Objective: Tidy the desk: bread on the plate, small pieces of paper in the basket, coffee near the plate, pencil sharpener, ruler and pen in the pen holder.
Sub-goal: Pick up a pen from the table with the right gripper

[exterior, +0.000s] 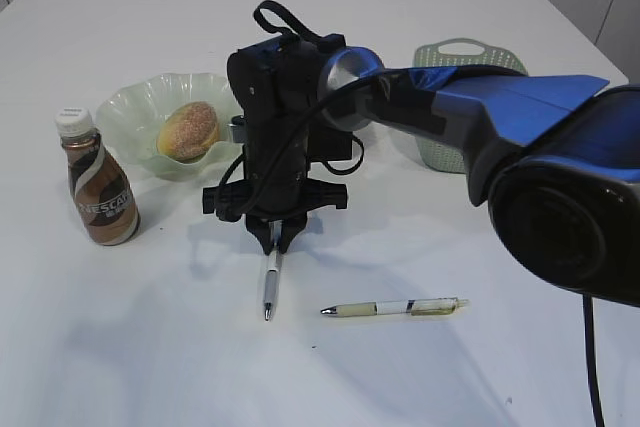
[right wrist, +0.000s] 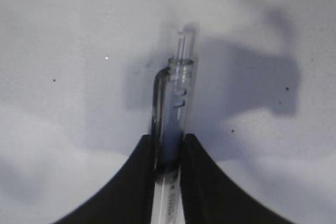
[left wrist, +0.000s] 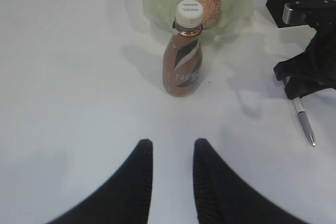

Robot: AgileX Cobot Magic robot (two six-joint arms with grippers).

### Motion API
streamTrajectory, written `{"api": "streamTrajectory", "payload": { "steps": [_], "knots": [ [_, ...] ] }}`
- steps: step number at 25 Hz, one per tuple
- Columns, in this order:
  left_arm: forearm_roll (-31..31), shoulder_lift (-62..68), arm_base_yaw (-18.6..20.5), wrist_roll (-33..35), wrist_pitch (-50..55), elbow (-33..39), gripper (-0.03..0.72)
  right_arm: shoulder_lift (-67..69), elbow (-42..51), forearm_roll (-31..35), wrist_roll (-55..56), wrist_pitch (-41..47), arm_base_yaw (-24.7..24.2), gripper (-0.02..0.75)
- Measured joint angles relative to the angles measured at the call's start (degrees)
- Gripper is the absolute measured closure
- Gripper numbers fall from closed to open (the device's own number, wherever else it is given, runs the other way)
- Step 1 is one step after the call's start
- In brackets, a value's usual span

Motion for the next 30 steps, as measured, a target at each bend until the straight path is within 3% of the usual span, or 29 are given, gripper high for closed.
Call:
{"api": "streamTrajectory", "payload": {
  "steps": [8,25,30],
  "knots": [
    [0.0,0.0,0.0,0.0,0.0,0.0,0.51,0.3,-0.4,1.3,-1.3,-0.1,0.0,0.647],
    [0.0,0.0,0.0,0.0,0.0,0.0,0.51,0.5,-0.9,1.9,-3.1,-0.1,0.0,0.651],
    [0.0,0.0,0.0,0.0,0.0,0.0,0.51,0.7,-5.2,2.7,-5.0,0.0,0.0,0.652]
  ]
}}
